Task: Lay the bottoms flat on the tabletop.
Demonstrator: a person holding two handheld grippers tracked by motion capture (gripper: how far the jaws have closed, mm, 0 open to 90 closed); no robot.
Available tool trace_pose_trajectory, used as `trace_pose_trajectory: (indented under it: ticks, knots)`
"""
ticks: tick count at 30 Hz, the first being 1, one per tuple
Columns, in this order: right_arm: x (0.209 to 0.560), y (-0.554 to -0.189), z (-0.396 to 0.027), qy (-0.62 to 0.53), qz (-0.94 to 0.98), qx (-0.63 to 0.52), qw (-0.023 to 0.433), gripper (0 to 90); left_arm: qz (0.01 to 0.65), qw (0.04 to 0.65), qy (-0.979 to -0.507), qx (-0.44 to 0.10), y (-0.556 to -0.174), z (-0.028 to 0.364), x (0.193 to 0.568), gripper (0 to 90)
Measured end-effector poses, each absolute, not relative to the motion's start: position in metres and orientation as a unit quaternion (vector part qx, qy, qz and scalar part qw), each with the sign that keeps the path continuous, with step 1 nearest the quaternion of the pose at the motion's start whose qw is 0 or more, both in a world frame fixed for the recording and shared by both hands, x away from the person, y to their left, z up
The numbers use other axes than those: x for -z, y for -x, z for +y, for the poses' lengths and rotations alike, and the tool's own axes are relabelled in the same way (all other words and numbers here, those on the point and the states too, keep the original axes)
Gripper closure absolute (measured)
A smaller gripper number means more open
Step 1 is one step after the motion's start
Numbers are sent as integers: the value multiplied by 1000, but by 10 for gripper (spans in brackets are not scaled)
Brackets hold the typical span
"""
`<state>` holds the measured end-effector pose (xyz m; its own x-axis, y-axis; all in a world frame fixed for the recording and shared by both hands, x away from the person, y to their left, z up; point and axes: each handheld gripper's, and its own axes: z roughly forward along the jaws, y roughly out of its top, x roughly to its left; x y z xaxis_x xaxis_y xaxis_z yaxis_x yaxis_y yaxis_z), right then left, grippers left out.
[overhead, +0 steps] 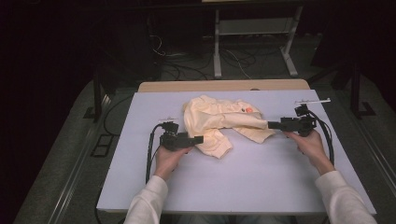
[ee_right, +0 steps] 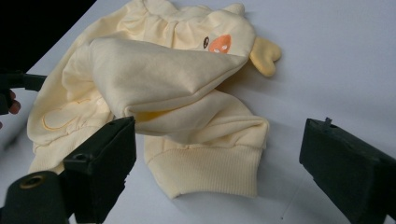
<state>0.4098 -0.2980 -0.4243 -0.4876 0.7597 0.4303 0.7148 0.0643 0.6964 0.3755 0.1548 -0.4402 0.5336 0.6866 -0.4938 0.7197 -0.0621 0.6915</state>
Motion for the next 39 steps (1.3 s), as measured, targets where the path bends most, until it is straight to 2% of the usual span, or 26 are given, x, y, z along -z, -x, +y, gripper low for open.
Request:
trace_pose_trajectory:
  ticks: [5,10,17,30,36,39]
  knots:
    - [430,-409,-298,-508,733,-452,23,140,486,480,-730,32,-374,155,445,217]
    - [439,-410,-299,-515,738,-435,19,155,489,465,-737,43,-374,157,447,376]
    - [448,-415,-298,-526,738,-424,6,225,492,449,-744,51,-376,153,453,499]
    - [455,-418,-292,-525,737,-425,-17,547,493,438,-751,45,-378,153,456,800]
    - [458,-418,-292,-529,740,-414,-30,787,489,439,-752,40,-379,154,456,863]
    - [456,-416,-291,-526,741,-416,-38,845,490,444,-749,43,-379,156,455,865]
